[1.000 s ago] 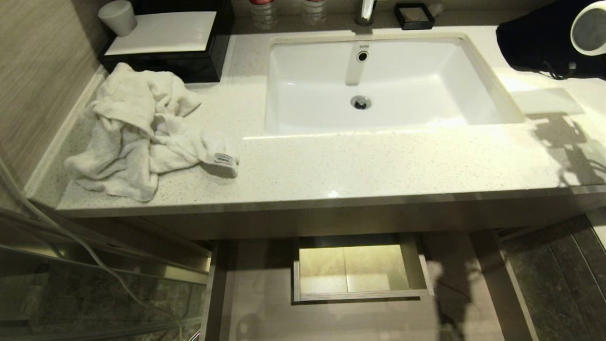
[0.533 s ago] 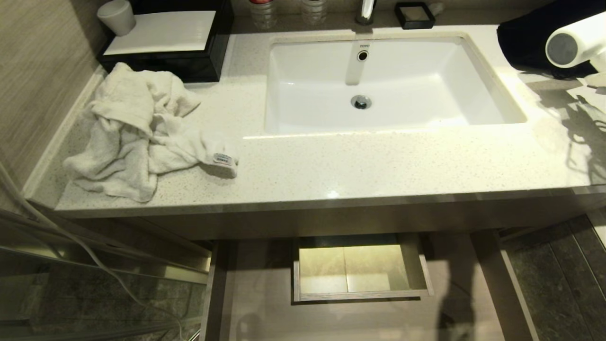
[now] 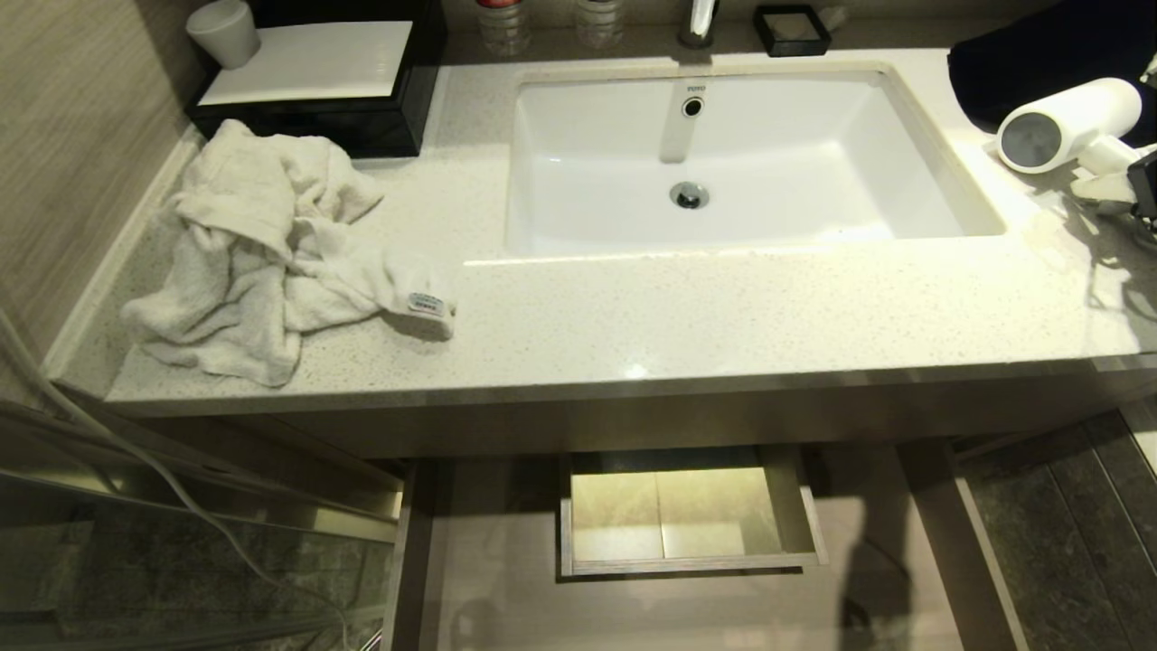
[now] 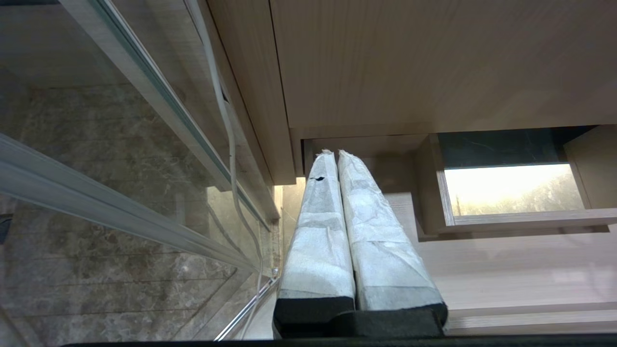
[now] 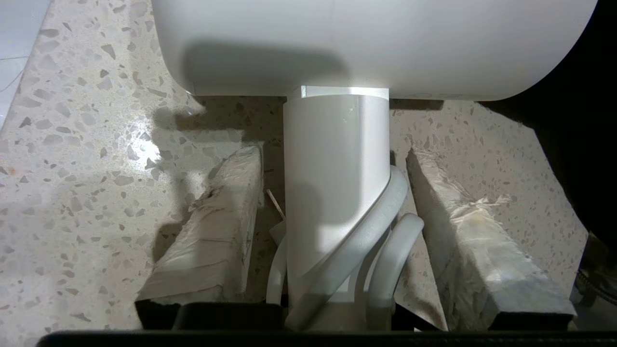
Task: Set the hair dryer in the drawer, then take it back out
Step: Place it on the countertop
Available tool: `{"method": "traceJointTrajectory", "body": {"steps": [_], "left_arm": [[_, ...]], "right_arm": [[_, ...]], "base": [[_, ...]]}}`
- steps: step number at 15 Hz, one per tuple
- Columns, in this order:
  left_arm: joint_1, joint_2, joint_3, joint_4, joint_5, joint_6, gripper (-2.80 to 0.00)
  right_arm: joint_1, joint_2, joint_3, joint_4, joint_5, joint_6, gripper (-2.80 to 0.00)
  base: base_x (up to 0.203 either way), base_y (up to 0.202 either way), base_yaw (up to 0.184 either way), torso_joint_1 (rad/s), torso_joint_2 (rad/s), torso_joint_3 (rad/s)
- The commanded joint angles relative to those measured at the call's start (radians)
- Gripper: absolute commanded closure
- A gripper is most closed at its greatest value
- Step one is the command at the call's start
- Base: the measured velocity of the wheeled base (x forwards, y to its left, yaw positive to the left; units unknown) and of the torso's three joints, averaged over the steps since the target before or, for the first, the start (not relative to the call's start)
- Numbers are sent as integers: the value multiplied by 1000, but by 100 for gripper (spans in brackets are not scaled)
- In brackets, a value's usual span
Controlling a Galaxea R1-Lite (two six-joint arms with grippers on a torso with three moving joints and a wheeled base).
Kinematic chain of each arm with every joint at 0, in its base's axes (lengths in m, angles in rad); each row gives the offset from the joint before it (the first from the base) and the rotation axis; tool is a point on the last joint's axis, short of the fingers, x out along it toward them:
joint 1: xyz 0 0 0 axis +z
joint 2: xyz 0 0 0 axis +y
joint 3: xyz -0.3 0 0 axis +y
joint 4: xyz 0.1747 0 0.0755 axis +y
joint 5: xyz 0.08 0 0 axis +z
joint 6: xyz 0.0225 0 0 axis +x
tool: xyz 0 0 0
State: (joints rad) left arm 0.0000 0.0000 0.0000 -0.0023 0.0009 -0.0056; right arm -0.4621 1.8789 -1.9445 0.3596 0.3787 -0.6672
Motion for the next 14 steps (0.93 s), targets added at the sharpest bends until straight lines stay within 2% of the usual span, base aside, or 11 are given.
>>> {"method": "traceJointTrajectory", "body": {"steps": [1, 7, 9, 10, 14], "left_arm": [[0, 1, 0, -1, 1, -1, 0], [0, 0, 0, -1, 0, -1, 0], [0, 1, 0, -1, -1, -1, 0], [0, 1, 0, -1, 1, -1, 0], [0, 2, 0, -1, -1, -1, 0]], "right_arm": [[0, -13, 1, -3, 20, -3, -280], [-38, -169, 37, -1, 39, -5, -280], [-59, -253, 118, 7, 35, 9, -280], [-67, -301, 172, 14, 32, 20, 0], [-69, -483, 305, 132, 0, 36, 0]], "base": [[0, 0, 0, 0, 0, 0], [0, 0, 0, 0, 0, 0], [0, 0, 0, 0, 0, 0], [0, 0, 0, 0, 0, 0], [0, 0, 0, 0, 0, 0]]}}
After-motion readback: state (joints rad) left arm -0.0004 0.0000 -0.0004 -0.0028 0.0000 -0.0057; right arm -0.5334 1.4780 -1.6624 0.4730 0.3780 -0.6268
